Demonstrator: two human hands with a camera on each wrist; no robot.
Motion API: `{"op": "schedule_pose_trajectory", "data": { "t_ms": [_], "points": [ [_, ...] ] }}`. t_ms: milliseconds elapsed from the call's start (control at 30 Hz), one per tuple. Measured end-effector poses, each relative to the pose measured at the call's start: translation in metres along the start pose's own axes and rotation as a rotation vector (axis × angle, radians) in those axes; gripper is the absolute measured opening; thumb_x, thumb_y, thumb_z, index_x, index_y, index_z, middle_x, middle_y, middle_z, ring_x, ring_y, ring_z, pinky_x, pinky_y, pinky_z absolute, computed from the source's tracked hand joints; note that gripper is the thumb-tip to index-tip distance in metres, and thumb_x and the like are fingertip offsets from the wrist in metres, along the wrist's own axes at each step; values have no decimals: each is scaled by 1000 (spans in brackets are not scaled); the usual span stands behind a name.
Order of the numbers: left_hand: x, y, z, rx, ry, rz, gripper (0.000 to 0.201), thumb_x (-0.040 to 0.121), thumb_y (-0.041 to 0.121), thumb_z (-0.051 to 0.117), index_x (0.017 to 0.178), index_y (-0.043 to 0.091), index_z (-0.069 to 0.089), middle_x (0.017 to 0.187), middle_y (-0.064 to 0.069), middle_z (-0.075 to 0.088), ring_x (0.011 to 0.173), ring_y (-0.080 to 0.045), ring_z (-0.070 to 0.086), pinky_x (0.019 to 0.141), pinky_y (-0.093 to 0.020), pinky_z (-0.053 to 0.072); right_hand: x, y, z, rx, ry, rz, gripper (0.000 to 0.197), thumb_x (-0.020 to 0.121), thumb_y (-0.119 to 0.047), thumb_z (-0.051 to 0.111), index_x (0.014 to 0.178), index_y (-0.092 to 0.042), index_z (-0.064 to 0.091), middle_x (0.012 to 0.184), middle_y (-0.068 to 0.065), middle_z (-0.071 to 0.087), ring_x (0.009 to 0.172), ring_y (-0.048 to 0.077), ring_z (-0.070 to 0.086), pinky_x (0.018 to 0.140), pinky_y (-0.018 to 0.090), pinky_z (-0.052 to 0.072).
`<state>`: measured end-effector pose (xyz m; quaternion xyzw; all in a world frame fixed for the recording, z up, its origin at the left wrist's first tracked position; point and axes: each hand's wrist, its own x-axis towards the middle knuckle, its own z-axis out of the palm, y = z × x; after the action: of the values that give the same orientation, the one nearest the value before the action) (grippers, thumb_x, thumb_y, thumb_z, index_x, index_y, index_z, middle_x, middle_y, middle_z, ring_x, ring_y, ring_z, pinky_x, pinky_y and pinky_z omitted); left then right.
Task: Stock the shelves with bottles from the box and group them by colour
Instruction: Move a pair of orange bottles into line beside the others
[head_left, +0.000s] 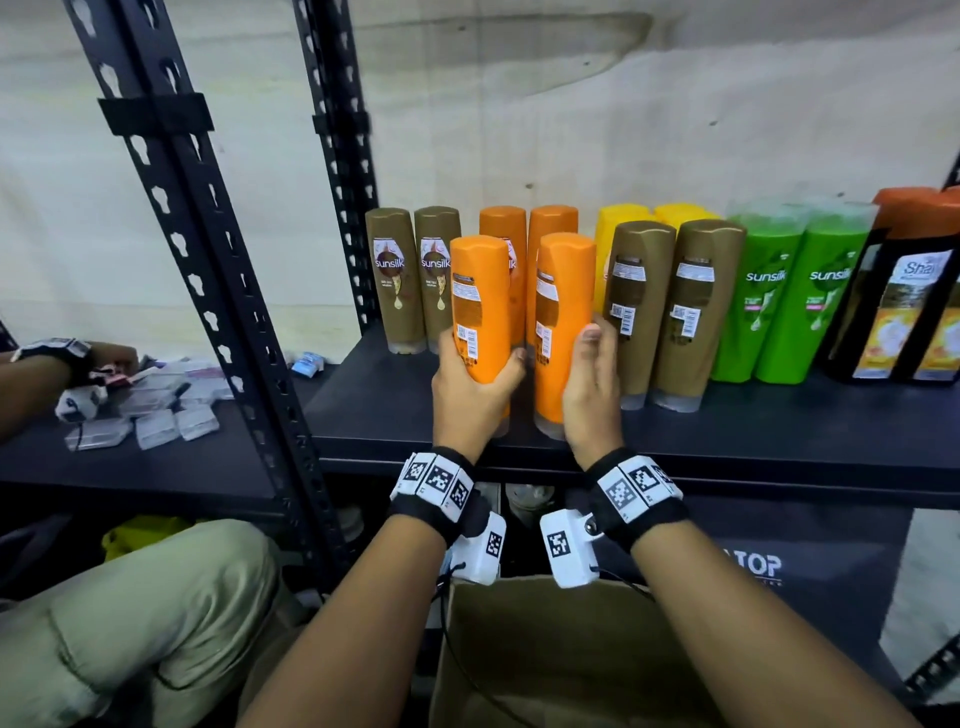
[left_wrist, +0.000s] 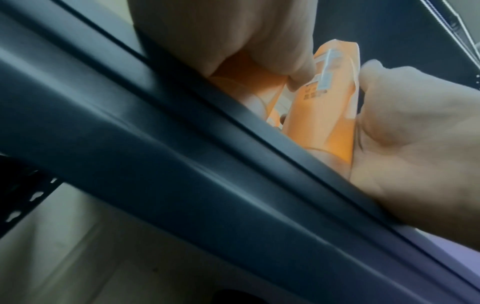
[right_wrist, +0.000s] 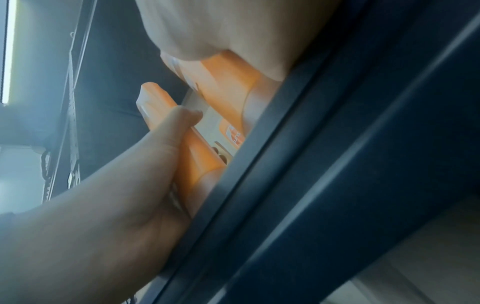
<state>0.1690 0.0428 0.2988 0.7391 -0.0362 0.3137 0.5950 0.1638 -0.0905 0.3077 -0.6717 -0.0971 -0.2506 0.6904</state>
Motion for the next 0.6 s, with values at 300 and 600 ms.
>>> {"op": "schedule_pose_trajectory", "data": {
  "t_ms": [300,600],
  "points": [
    [-2,-2,1,10,1,-11,63,74,66,76,122,47,40,107,30,58,97,13,59,75,-11,46,2,4,-5,-10,-114,64,44,78,-94,24,118,-78,33,130,-28,52,120,-8,51,101,31,42],
    [-6,2,0,-3,27,6,77,75,67,75,131,38,32,113,17,59,96,9,59,71,-10,46,-3,-2,-6,-131,-80,23,81,68,-98,37,130,-47,37,136,-10,52,119,10,55,94,29,43]
  ]
}}
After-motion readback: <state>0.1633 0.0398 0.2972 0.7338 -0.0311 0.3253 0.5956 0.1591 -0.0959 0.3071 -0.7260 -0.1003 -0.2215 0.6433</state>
